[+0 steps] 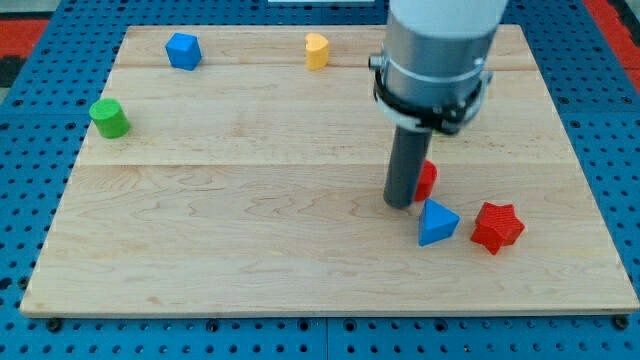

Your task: Move the green star into the red blocks

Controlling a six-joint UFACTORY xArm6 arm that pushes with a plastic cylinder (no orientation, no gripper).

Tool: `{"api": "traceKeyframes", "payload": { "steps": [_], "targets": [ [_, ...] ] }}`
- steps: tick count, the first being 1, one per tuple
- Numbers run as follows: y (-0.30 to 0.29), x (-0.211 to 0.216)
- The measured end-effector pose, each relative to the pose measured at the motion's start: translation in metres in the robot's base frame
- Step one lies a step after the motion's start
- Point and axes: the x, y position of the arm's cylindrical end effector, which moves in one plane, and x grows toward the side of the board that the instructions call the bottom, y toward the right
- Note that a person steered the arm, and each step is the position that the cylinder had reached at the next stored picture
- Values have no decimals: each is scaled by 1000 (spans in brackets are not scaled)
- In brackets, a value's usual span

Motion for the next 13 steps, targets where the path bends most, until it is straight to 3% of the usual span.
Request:
{"api": "traceKeyframes", "payload": {
  "steps": [4, 6, 7, 9, 10, 12, 13],
  "targets": [
    [30, -73],
    [103, -19],
    [101, -28],
    [129, -160],
    [50, -172],
    [63, -84],
    [58, -121]
  ]
}}
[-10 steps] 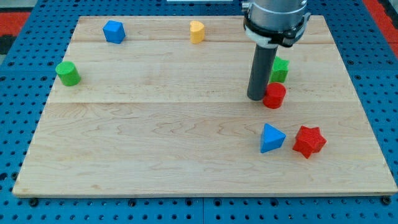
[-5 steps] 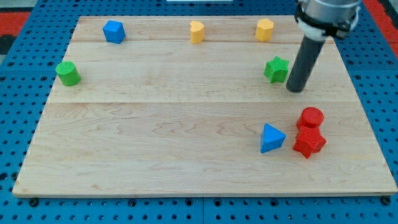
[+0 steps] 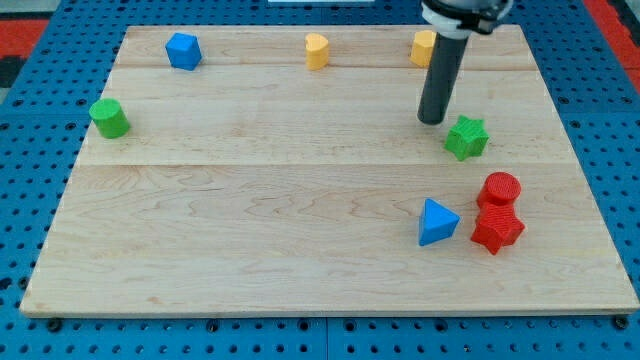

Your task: Move the green star into the red blocks

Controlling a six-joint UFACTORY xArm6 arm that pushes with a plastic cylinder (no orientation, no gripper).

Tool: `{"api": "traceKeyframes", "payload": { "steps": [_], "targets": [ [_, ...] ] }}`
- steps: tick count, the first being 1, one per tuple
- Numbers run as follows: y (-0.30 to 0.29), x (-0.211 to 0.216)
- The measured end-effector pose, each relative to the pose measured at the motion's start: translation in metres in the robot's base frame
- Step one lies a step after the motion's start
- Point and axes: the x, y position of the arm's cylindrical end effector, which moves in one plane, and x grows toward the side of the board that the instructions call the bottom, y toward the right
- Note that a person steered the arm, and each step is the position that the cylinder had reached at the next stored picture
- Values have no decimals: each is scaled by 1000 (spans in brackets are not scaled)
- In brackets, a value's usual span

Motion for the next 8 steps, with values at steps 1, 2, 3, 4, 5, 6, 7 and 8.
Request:
{"api": "traceKeyframes", "payload": {
  "steps": [1, 2, 3, 4, 5, 6, 7, 8],
  "targets": [
    [32, 14],
    [27, 49],
    [26, 103],
    [0, 101],
    [-25, 40],
    [-54, -16],
    [-31, -47],
    [43, -66]
  ]
}}
